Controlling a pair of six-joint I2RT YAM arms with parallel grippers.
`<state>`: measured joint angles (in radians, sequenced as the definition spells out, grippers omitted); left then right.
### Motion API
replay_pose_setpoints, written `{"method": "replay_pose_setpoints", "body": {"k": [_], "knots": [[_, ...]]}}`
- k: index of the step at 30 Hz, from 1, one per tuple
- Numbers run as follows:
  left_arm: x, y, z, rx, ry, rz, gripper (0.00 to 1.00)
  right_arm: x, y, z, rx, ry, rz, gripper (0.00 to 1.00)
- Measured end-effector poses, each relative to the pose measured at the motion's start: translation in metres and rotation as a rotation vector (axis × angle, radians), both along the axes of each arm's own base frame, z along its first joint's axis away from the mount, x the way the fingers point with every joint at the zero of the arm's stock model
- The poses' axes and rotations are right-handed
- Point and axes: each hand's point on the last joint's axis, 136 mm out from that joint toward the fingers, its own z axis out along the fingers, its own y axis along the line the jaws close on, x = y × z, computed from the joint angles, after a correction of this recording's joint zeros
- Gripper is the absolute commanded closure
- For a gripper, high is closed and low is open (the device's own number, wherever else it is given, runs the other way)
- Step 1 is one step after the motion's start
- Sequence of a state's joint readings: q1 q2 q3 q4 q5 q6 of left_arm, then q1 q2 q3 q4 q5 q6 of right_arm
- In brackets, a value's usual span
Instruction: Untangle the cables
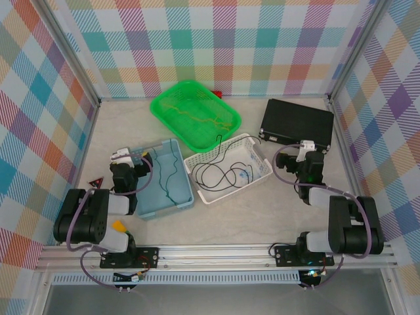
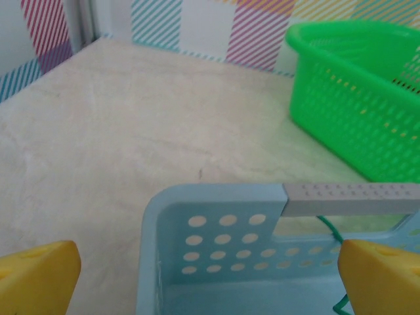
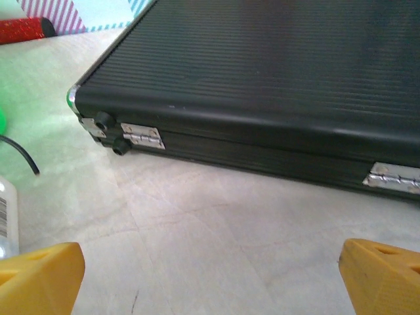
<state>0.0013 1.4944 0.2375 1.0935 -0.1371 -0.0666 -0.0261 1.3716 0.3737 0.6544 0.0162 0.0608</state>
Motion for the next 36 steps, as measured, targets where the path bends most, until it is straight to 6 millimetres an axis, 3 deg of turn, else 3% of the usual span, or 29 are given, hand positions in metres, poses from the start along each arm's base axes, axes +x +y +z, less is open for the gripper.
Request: {"method": "replay_pose_setpoints", "body": {"k": [9, 16, 24, 36], "knots": [[0.006, -0.007, 0.006, 0.024, -0.061, -0.04, 0.0, 0.011, 0.007, -0.02, 0.0, -0.02, 0.045, 0.01], [0.03, -0.016, 0.0, 0.023, 0.035, -0.079, 0.0, 0.014, 0.009, -0.016, -0.003, -0.033, 0.047, 0.01], [0.034, -0.027, -0.005, 0.07, 0.085, -0.096, 0.0, 0.016, 0.011, -0.014, -0.003, -0.038, 0.053, 0.01], [0.034, -0.026, -0.007, 0.086, 0.095, -0.09, 0.0, 0.017, 0.011, -0.012, -0.008, -0.041, 0.056, 0.01]]}}
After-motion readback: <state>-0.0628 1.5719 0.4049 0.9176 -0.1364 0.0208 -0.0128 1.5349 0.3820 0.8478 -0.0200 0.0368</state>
